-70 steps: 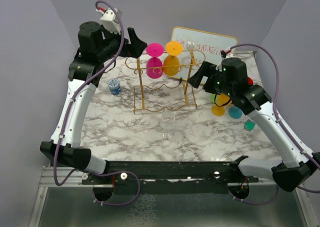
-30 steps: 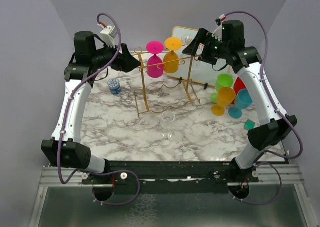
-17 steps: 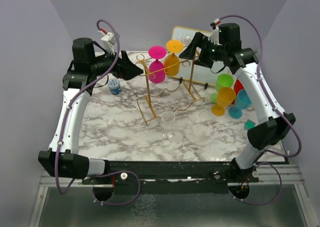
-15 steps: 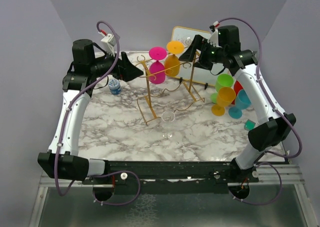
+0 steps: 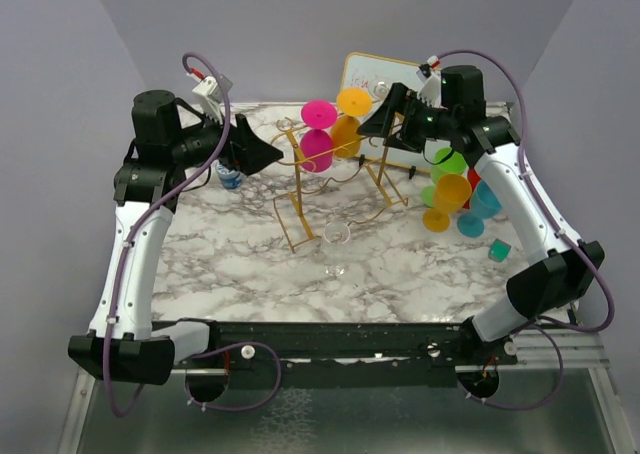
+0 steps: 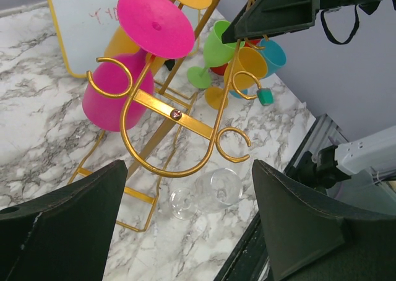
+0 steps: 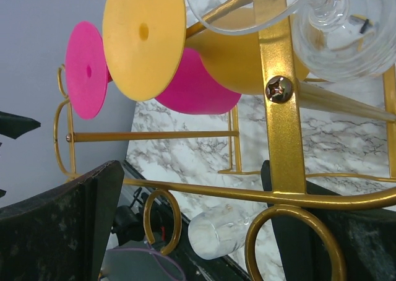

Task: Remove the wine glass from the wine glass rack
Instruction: Adjust the wine rack at the center of the board.

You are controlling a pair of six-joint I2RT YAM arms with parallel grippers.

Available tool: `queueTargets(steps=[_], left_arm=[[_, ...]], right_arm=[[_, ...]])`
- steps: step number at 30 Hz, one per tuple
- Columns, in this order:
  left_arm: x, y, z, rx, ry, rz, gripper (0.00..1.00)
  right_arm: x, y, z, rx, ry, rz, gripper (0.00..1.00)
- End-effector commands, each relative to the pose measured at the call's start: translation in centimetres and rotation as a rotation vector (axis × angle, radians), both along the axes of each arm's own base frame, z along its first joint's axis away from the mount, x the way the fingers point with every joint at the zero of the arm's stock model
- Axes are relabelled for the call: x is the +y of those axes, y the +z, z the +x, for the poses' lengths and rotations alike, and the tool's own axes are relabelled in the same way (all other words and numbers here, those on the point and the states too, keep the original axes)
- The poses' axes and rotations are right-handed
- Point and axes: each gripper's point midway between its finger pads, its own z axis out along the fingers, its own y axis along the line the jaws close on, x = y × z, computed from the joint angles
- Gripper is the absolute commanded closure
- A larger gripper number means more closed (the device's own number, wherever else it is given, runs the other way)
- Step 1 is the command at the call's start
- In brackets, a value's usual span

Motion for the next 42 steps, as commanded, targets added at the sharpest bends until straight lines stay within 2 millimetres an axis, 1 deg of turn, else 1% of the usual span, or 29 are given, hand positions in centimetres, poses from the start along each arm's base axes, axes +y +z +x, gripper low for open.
queueTargets(steps=[1,8,10,12,16,19,23,27,33,36,39,42], left_arm=[[0.4,-0.1,-0.4,-0.009,0.031,0.020,0.16],[0.6,0.2,-0.5,-0.021,0.050,0.028,0.17],[0.8,0.4,-0.6,-0.028,0.065,0.034,0.17],[1.1,0.6,-0.6,-0.041,0.086,0.046,0.16],[2.2,1.0,-0.5,-0.057,0.148,0.091,0.16],[3.0,0.9,-0.4,-0.066,0.190,0.130,0.16],[3.6,0.6,-0.4,-0.069,0.221,0.166,0.15],[3.9,0.6,-0.7,-0.068,0.230,0.181,0.15],[4.2,1.0,-1.6,-0.084,0.236,0.190,0.15],[4.5,0.7,-1.5,-0.085,0.250,0.207,0.15],[4.7,0.2,-1.4,-0.071,0.259,0.220,0.15],[4.8,0.0,-1.3,-0.066,0.261,0.224,0.15]], right_arm=[[1.4,1.1,-0.9,-0.032,0.071,0.043,0.00],[2.5,1.0,-1.4,-0.035,0.106,0.043,0.00],[3.2,1.0,-1.6,-0.038,0.124,0.044,0.00],[4.0,1.2,-1.7,-0.044,0.143,0.041,0.00],[5.0,0.9,-1.5,-0.035,0.157,0.045,0.00],[6.0,0.5,-1.6,-0.031,0.181,0.043,0.00],[6.8,0.3,-1.6,-0.027,0.197,0.041,0.00],[7.6,0.3,-1.4,-0.027,0.208,0.044,0.00],[9.7,0.2,-1.8,-0.030,0.249,0.030,0.00],[9.6,-0.1,-1.9,-0.027,0.226,0.021,0.00],[8.7,-0.4,-1.9,-0.033,0.175,-0.001,0.00],[8.3,-0.5,-2.3,-0.033,0.164,-0.009,0.00]])
